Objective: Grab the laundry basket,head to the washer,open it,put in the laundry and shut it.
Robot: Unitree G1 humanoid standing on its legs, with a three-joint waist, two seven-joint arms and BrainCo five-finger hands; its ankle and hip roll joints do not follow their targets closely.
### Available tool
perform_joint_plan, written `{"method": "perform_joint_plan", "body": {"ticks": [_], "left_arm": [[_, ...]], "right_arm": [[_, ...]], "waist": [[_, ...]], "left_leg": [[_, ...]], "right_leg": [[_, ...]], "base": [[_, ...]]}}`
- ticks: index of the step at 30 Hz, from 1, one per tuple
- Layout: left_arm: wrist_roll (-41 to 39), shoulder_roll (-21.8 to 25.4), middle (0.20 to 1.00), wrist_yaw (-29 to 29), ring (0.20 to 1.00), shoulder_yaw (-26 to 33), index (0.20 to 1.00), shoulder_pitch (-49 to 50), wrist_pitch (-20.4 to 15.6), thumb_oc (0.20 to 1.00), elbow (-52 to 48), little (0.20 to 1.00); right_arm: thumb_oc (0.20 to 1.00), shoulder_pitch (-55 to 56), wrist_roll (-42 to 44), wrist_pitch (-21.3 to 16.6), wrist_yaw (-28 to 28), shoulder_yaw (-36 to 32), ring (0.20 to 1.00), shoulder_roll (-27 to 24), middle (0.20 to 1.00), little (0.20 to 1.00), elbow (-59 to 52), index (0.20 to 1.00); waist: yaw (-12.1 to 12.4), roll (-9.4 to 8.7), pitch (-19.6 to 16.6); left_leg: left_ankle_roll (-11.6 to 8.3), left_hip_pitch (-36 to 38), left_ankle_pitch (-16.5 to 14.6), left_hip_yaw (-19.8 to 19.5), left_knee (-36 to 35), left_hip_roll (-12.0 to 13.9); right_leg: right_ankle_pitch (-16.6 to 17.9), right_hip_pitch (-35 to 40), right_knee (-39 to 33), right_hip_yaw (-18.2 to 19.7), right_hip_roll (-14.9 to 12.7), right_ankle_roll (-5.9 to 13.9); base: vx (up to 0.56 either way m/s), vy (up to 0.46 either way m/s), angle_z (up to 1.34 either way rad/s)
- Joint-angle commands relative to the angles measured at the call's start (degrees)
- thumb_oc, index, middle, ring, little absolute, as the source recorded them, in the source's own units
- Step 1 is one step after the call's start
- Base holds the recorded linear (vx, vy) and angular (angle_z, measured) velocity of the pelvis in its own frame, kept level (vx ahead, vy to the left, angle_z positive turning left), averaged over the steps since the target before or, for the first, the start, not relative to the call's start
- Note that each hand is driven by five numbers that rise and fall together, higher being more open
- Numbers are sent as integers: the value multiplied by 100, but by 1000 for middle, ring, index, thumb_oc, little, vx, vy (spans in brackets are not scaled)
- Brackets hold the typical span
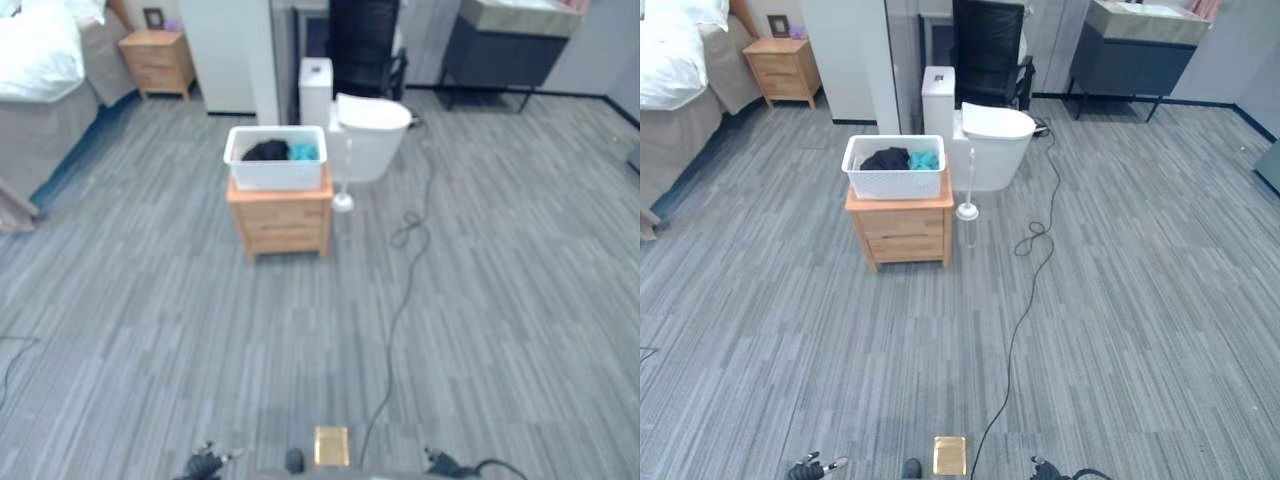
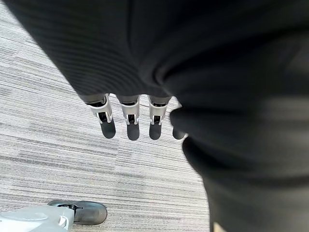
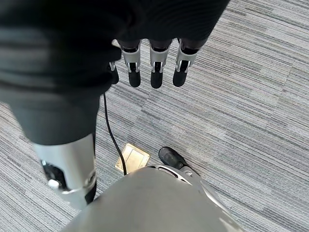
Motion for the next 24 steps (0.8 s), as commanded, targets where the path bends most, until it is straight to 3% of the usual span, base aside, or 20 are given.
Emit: {"method": "perform_joint_plan", "body": {"ticks": [1, 24], "left_arm": [[137, 26, 1000, 58, 1000, -28, 1000, -380, -186, 1000, 367, 1000], [146, 13, 1000, 76, 1000, -41, 1000, -397, -180, 1000, 406, 1000]], "right_arm": [[1000, -79, -17, 18, -20, 98, 1000, -95, 1000, 1000, 301, 1000], [1000, -78, -36, 21, -35, 97, 1000, -96, 1000, 1000, 316, 1000]], "waist": [[108, 85, -60], [105, 99, -75]], "left_leg": [[-345, 5, -199, -191, 67, 345], [-359, 7, -195, -231, 67, 345]], "right_leg": [[133, -67, 33, -111, -502, 627], [120, -52, 33, -141, -498, 623]], "base": [[0, 0, 0], [0, 0, 0]]}}
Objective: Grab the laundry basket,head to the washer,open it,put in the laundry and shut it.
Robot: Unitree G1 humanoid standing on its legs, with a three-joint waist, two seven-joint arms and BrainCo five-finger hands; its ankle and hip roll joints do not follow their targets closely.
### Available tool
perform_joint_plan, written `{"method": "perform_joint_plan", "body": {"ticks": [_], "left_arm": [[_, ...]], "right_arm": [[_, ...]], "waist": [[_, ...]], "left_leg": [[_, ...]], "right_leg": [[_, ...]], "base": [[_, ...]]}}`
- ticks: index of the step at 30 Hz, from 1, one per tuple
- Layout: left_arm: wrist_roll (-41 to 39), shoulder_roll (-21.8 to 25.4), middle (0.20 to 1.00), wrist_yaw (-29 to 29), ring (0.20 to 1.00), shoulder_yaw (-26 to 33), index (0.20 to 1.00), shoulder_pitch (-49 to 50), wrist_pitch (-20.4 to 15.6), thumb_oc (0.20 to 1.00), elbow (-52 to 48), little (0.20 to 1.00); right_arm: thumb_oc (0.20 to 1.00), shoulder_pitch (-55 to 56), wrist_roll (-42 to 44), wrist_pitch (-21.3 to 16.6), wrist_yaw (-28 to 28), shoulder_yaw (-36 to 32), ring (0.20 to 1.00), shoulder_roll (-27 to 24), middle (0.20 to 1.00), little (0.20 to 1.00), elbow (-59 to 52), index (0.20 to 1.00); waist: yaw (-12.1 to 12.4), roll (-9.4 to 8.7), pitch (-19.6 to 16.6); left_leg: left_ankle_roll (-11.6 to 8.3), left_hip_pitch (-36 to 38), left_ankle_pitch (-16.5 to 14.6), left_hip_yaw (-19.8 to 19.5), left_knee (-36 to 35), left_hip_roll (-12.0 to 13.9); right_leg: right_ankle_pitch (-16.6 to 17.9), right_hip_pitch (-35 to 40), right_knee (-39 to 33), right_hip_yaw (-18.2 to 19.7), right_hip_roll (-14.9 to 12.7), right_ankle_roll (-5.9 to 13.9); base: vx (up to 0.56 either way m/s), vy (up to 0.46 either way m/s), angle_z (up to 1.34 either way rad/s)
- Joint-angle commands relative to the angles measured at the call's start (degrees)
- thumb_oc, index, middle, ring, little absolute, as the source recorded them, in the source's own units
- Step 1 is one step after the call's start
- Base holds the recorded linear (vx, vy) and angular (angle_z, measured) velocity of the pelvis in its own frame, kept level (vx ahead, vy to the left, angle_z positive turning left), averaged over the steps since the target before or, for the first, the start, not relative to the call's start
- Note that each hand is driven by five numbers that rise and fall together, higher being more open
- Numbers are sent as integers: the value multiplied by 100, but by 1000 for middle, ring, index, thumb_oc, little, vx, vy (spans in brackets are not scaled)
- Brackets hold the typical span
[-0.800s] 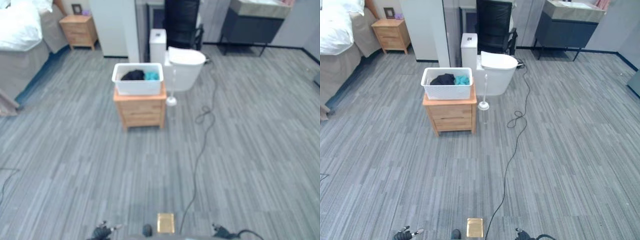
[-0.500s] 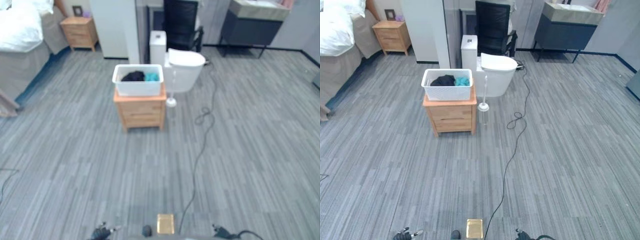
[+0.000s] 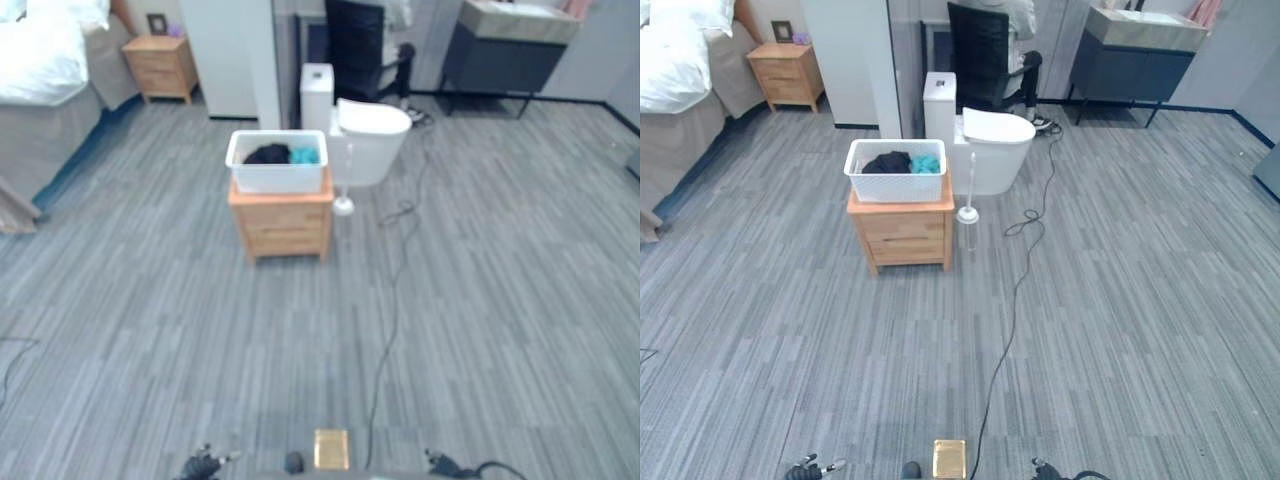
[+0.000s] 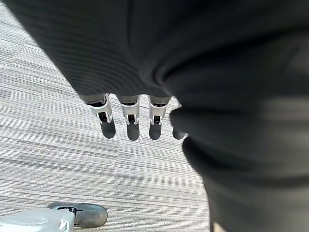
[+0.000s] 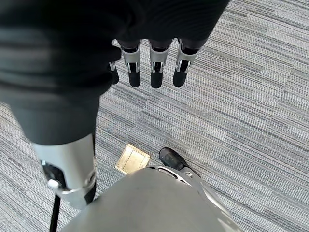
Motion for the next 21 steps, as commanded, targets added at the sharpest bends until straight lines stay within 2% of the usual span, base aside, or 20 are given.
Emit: {"method": "perform_joint_plan", "body": {"ticks": [1, 21], "left_arm": [[108, -24, 1000, 71, 1000, -36, 1000, -402, -175, 1000, 367, 1000], [84, 6, 1000, 85, 1000, -10, 1000, -437, -157, 1000, 359, 1000]], "right_arm": [[1000, -114, -37, 21, -28, 104, 1000, -94, 1000, 1000, 321, 1000], [1000, -144, 79, 74, 7, 32, 1000, -100, 1000, 1000, 311, 1000]], "waist": [[107, 107, -33], [118, 63, 53]], "left_leg": [[-359, 5, -193, -212, 67, 348], [-321, -25, -217, -215, 67, 330]], "right_leg": [[121, -52, 33, -124, -500, 623], [139, -106, 33, -107, -513, 636]], "base": [[0, 0, 0], [6, 6, 0]]}}
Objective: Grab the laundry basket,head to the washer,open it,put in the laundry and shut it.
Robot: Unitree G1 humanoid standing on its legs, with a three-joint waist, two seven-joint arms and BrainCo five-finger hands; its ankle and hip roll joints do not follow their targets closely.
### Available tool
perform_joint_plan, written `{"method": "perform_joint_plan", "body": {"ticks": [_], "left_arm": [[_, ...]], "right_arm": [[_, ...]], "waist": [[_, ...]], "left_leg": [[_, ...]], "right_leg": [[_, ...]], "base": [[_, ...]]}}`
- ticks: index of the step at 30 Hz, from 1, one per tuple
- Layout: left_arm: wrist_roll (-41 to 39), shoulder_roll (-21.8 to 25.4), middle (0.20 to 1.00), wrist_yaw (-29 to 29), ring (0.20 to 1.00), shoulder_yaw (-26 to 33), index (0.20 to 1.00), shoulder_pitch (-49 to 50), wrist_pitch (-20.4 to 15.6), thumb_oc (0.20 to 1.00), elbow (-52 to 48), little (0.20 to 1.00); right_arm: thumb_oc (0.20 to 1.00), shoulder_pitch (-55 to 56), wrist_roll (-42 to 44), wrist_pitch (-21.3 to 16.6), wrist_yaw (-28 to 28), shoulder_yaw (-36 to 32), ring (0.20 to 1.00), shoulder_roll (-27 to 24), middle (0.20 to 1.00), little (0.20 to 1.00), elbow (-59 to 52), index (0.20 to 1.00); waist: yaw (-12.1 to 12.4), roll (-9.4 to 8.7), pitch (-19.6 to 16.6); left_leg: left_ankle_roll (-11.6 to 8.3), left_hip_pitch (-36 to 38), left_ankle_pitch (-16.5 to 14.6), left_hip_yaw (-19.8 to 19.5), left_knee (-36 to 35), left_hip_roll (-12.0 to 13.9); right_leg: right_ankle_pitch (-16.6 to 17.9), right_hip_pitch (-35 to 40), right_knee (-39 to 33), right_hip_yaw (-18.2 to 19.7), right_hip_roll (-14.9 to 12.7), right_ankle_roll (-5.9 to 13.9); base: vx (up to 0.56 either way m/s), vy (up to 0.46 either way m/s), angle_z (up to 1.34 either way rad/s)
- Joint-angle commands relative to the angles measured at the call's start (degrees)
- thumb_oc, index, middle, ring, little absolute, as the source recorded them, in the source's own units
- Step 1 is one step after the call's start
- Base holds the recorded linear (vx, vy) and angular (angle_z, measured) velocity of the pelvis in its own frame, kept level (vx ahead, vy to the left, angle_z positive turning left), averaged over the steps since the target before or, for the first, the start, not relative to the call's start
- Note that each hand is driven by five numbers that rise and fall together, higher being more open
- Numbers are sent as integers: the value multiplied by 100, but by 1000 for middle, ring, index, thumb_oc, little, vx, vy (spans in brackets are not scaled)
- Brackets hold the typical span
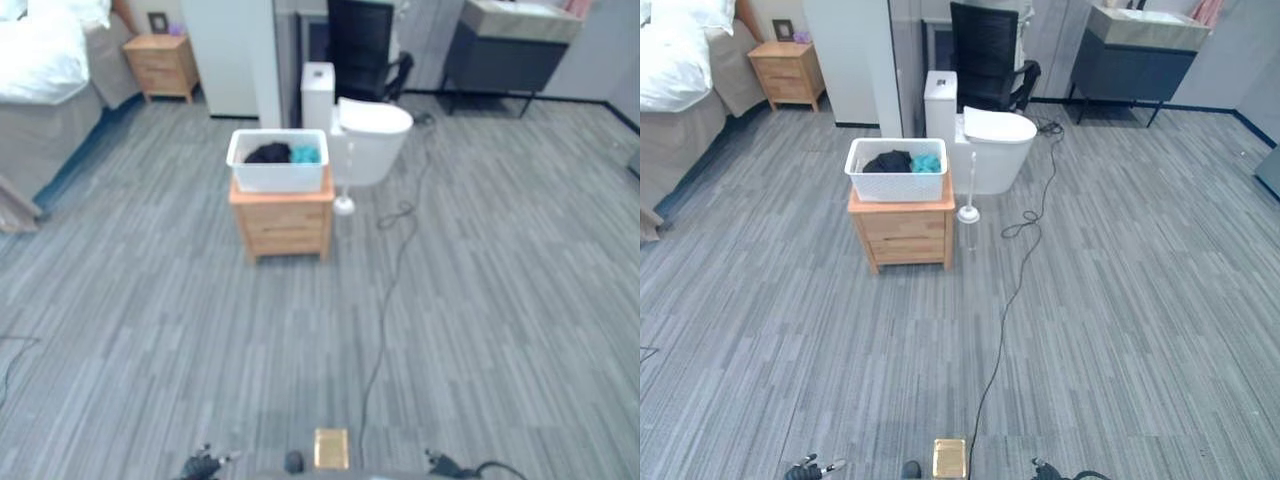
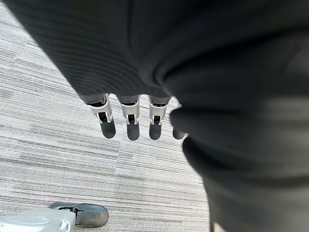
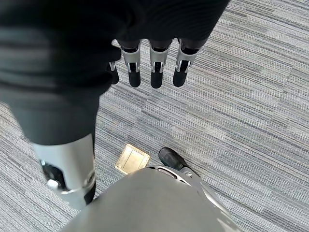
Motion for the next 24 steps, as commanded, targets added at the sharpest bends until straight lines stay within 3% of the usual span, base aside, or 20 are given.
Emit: {"method": "perform_joint_plan", "body": {"ticks": [1, 3, 4, 9, 10, 11, 12, 14, 15, 17, 19, 21, 24], "left_arm": [[76, 4, 1000, 90, 1000, -9, 1000, -439, -157, 1000, 352, 1000], [64, 13, 1000, 97, 1000, -3, 1000, -455, -157, 1000, 340, 1000], [-19, 23, 1000, 109, 1000, -32, 1000, -557, -162, 1000, 246, 1000], [-49, 32, 1000, 81, 1000, -49, 1000, -577, -157, 1000, 171, 1000], [-28, 49, 1000, 73, 1000, -48, 1000, -577, -150, 1000, 162, 1000], [34, 130, 1000, 27, 1000, -80, 1000, -552, -124, 1000, 47, 1000], [34, 130, 1000, 27, 1000, -80, 1000, -553, -124, 1000, 47, 1000], [81, 232, 1000, -31, 1000, -70, 1000, -522, -90, 1000, -47, 1000], [103, 277, 1000, -7, 1000, -24, 1000, -500, -97, 1000, -54, 1000], [67, 279, 1000, 3, 1000, -15, 1000, -503, -104, 1000, -47, 1000], [-28, 287, 1000, 18, 1000, 22, 1000, -552, -157, 1000, -37, 1000], [-33, 266, 1000, 27, 1000, 15, 1000, -585, -160, 1000, -27, 1000], [61, 207, 1000, 68, 1000, -39, 1000, -753, -207, 1000, 0, 1000]], "right_arm": [[1000, -149, 85, 42, 11, 34, 1000, -101, 1000, 1000, 311, 1000], [1000, -164, 97, 43, 13, 28, 1000, -104, 1000, 1000, 303, 1000], [1000, -260, 172, 51, -4, -14, 1000, -141, 1000, 1000, 285, 1000], [1000, -309, 322, 59, -16, -230, 1000, -228, 1000, 1000, 309, 1000], [1000, -325, 397, 51, -28, -318, 1000, -244, 1000, 1000, 313, 1000], [1000, -307, 543, 38, -6, -475, 1000, -288, 1000, 1000, 287, 1000], [1000, -307, 543, 38, -6, -475, 1000, -287, 1000, 1000, 287, 1000], [1000, -313, 674, 25, 21, -566, 1000, -318, 1000, 1000, 171, 1000], [1000, -310, 744, 12, 24, -614, 1000, -332, 1000, 1000, 150, 1000], [1000, -304, 780, 7, 25, -619, 1000, -337, 1000, 1000, 132, 1000], [1000, -228, 848, 6, 23, -609, 1000, -326, 1000, 1000, 112, 1000], [1000, -181, 858, 20, 25, -625, 1000, -317, 1000, 1000, 105, 1000], [1000, 25, 915, 77, 58, -846, 1000, -304, 1000, 1000, 276, 1000]], "waist": [[122, 64, 59], [137, 52, 84], [207, -53, 280], [277, -93, 312], [280, -73, 287], [242, -19, 311], [238, -22, 292], [84, 69, 435], [5, 149, 544], [-24, 177, 604], [-170, 177, 660], [-254, 189, 687], [-549, 165, 729]], "left_leg": [[-315, 27, -219, -175, 69, 342], [-308, 19, -205, -152, 69, 349], [-274, -385, -357, -83, 661, 310], [-151, -851, -706, 3, 1349, 179], [-82, -857, -747, 23, 1354, 152], [70, -747, -795, 1, 1328, 99], [71, -769, -782, -1, 1321, 96], [222, -584, -843, -85, 1296, 56], [310, -310, -937, -143, 1197, 19], [344, -134, -967, -193, 1118, -10], [272, 274, -1097, -407, 853, -39], [240, 447, -1166, -509, 758, -35], [116, 1062, -1531, -858, 619, -20]], "right_leg": [[143, -69, 33, -89, -519, 644], [147, -77, 33, -84, -527, 647], [195, -109, 33, -103, -624, 652], [196, -212, 141, -147, -778, 724], [165, -357, 435, -130, -829, 739], [37, -641, 1268, -20, -832, 743], [44, -664, 1267, -22, -833, 744], [187, -1184, 2414, 186, -779, 793], [520, -1627, 2925, 255, -769, 838], [632, -1840, 3018, 256, -770, 822], [697, -2174, 2103, 350, -815, 815], [743, -2229, 1719, 472, -768, 838], [1233, -2645, 451, 990, -852, 1051]], "base": [[33, 40, 0], [-5, 42, -1], [-49, 39, 2], [15, 98, 4], [133, 266, -7], [100, 205, -15], [120, 229, -21], [149, 218, -21], [172, 179, -15], [230, 65, 3], [383, -59, 14], [311, -80, 36], [527, -145, 51]]}}
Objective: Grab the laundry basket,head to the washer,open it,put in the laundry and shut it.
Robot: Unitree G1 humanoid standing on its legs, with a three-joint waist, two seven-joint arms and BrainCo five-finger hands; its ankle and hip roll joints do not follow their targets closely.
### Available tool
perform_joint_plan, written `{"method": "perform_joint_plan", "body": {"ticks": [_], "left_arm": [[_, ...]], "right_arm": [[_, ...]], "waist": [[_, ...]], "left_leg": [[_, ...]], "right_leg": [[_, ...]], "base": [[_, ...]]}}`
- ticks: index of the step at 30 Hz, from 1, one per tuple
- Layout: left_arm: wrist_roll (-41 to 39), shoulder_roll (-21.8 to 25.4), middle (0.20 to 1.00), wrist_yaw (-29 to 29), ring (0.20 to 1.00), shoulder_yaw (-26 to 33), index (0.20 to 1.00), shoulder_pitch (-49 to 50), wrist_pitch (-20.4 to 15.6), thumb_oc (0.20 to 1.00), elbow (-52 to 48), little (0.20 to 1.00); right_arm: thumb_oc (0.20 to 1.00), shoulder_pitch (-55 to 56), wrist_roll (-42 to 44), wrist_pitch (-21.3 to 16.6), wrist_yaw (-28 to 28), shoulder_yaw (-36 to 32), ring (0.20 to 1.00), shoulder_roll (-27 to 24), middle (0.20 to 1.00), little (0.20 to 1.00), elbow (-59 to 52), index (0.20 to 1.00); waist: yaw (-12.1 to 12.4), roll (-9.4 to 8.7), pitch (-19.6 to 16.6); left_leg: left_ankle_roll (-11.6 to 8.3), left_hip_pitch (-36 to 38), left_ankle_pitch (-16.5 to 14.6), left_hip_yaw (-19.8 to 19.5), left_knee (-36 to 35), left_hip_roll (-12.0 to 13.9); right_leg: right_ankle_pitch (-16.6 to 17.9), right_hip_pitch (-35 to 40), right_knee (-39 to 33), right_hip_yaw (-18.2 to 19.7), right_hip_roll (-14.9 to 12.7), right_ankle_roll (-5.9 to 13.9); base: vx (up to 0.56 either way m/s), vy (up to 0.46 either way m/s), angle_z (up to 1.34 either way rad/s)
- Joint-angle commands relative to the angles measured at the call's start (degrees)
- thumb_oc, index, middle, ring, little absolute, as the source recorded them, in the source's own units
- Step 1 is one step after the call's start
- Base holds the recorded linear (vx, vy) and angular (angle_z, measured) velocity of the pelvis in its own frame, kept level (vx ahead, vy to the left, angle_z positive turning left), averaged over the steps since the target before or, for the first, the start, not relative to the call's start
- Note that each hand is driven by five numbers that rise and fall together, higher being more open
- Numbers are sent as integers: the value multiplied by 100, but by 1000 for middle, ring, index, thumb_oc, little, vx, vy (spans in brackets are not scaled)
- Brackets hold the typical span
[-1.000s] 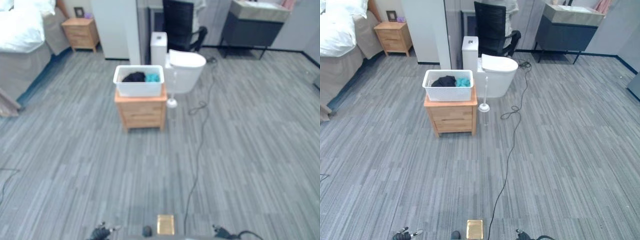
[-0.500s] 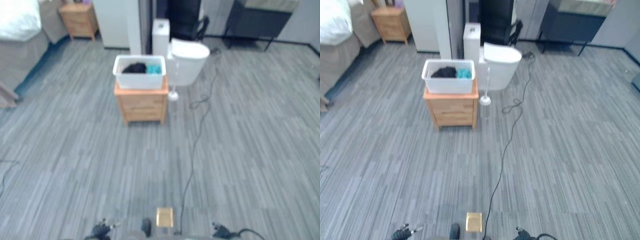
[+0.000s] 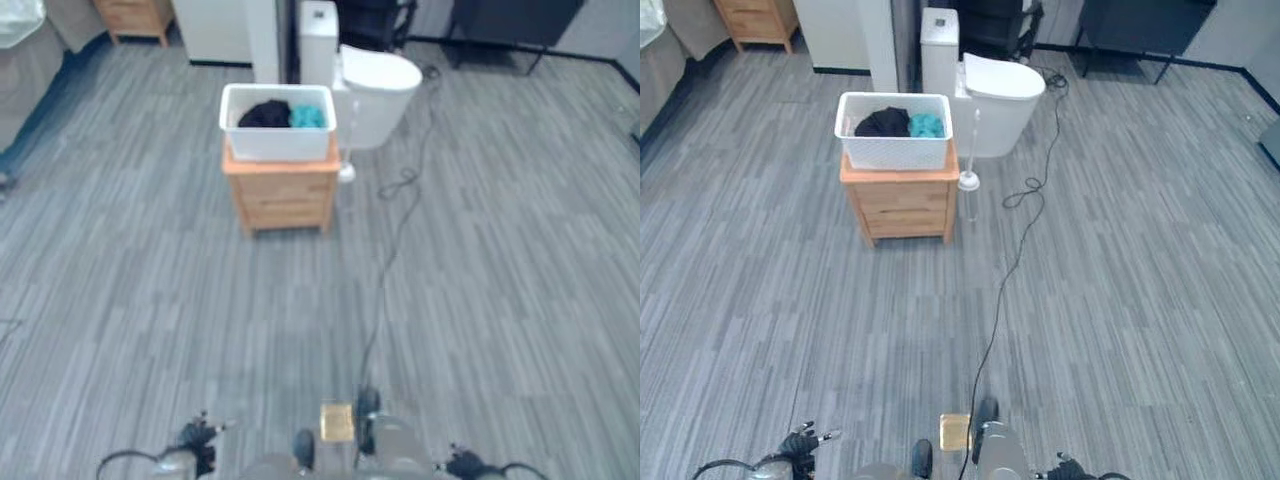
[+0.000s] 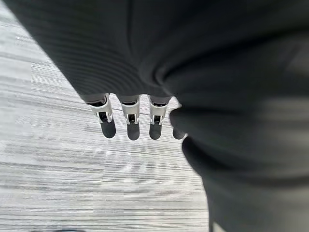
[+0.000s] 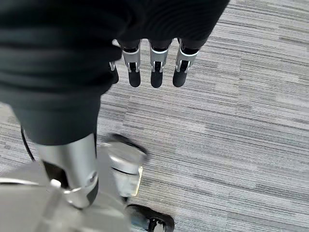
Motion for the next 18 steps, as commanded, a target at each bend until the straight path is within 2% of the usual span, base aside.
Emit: {"method": "perform_joint_plan", "body": {"ticks": [1, 2, 5, 6, 7, 8, 9, 10, 11, 12, 13, 14, 15, 16, 17, 18], "left_arm": [[75, -28, 1000, 78, 1000, 10, 1000, -69, -230, 1000, -30, 1000], [119, -64, 1000, 55, 1000, -14, 1000, -41, -229, 1000, -29, 1000], [218, -86, 1000, 12, 1000, -57, 1000, 10, -220, 1000, -27, 1000], [218, -145, 1000, 40, 1000, -52, 1000, 9, -240, 1000, 24, 1000], [218, -148, 1000, 40, 1000, -52, 1000, 9, -240, 1000, 25, 1000], [172, -150, 1000, 94, 1000, -21, 1000, -10, -271, 1000, 79, 1000], [91, -141, 1000, 119, 1000, 22, 1000, -34, -278, 1000, 101, 1000], [91, -137, 1000, 119, 1000, 23, 1000, -34, -278, 1000, 101, 1000], [24, -125, 1000, 126, 1000, 58, 1000, -56, -277, 1000, 82, 1000], [-58, -103, 1000, 132, 1000, 82, 1000, -78, -271, 1000, 57, 1000], [-146, -86, 1000, 113, 1000, 99, 1000, -76, -249, 1000, 1, 1000], [-264, -52, 1000, 120, 1000, 109, 1000, -75, -228, 1000, -89, 1000], [-331, -33, 1000, 114, 1000, 104, 1000, -96, -224, 1000, -179, 1000], [-387, -8, 1000, 118, 1000, 82, 1000, -120, -248, 1000, -260, 1000], [-387, -5, 1000, 118, 1000, 82, 1000, -122, -248, 1000, -259, 1000], [-432, 1, 1000, 106, 1000, 54, 1000, -104, -267, 1000, -329, 1000]], "right_arm": [[1000, -97, 182, 9, 24, -62, 1000, -58, 1000, 1000, 321, 1000], [1000, 30, 174, 35, 45, -156, 1000, -74, 1000, 1000, 400, 1000], [1000, 215, 178, 33, 68, -288, 1000, -111, 1000, 1000, 441, 1000], [1000, 289, 237, 7, 80, -369, 1000, -153, 1000, 1000, 447, 1000], [1000, 290, 238, 7, 80, -369, 1000, -156, 1000, 1000, 447, 1000], [1000, 350, 274, -18, 89, -388, 1000, -173, 1000, 1000, 485, 1000], [1000, 362, 292, -33, 99, -341, 1000, -156, 1000, 1000, 546, 1000], [1000, 361, 292, -34, 99, -340, 1000, -153, 1000, 1000, 547, 1000], [1000, 351, 303, -38, 103, -318, 1000, -136, 1000, 1000, 566, 1000], [1000, 316, 292, -48, 94, -285, 1000, -135, 1000, 1000, 581, 1000], [1000, 305, 313, -56, 79, -249, 1000, -144, 1000, 1000, 553, 1000], [1000, 280, 367, -71, 44, -194, 1000, -181, 1000, 1000, 496, 1000], [1000, 228, 418, -84, 14, -176, 1000, -228, 1000, 1000, 430, 1000], [1000, 103, 452, -117, -82, -131, 1000, -314, 1000, 1000, 303, 1000], [1000, 102, 451, -117, -82, -131, 1000, -311, 1000, 1000, 303, 1000], [1000, 53, 481, -143, -97, -116, 1000, -391, 1000, 1000, 130, 1000]], "waist": [[-107, 60, -17], [-195, 56, -45], [-327, 30, -139], [-461, 47, -214], [-461, 60, -215], [-499, 111, -285], [-471, 131, -332], [-481, 111, -342], [-457, 107, -360], [-434, 55, -367], [-395, -40, -325], [-319, -156, -245], [-223, -227, -137], [-92, -335, 1], [-104, -352, -12], [-38, -364, 65]], "left_leg": [[-157, 591, -721, -464, 361, 401], [-185, 890, -850, -563, 267, 419], [-281, 1231, -992, -635, 148, 523], [-393, 1353, -994, -618, 261, 714], [-396, 1357, -1000, -616, 260, 727], [-551, 1306, -770, -553, 653, 990], [-661, 1132, -338, -519, 1071, 1151], [-659, 1116, -320, -532, 1065, 1131], [-749, 877, 174, -492, 1551, 1231], [-848, 480, 839, -327, 2347, 1438], [-822, 36, 1256, -135, 3125, 1566], [-691, -347, 1449, -67, 3825, 1653], [-575, -701, 1466, -33, 4413, 1689], [-478, -1322, 1347, 127, 4944, 1704], [-474, -1342, 1364, 122, 4935, 1684], [-477, -1680, 1197, 233, 4870, 1687]], "right_leg": [[689, -59, -138, 91, -255, 383], [808, -131, -296, -100, -289, 441], [901, -39, -230, -248, -283, 466], [1003, -39, 3, -94, -180, 391], [996, -38, 8, -101, -169, 388], [899, -92, 328, -60, 79, 245], [730, -48, 531, -119, 254, 116], [737, -60, 528, -117, 231, 118], [596, 76, 579, -184, 333, 4], [425, 270, 583, -312, 395, -161], [310, 454, 561, -342, 435, -314], [219, 662, 509, -308, 538, -488], [122, 849, 463, -237, 638, -608], [-3, 1146, 351, -190, 699, -720], [1, 1130, 349, -196, 680, -718], [-74, 1296, 295, -205, 704, -735]], "base": [[612, -190, 61], [289, -98, 41], [465, -219, 47], [429, -255, 68], [575, -402, 74], [416, -357, 42], [407, -357, 21], [240, -275, -10], [229, -294, -11], [321, -439, -3], [304, -487, 6], [258, -467, 36], [334, -552, 59], [230, -369, 41], [251, -306, 7], [182, -110, -37]]}}
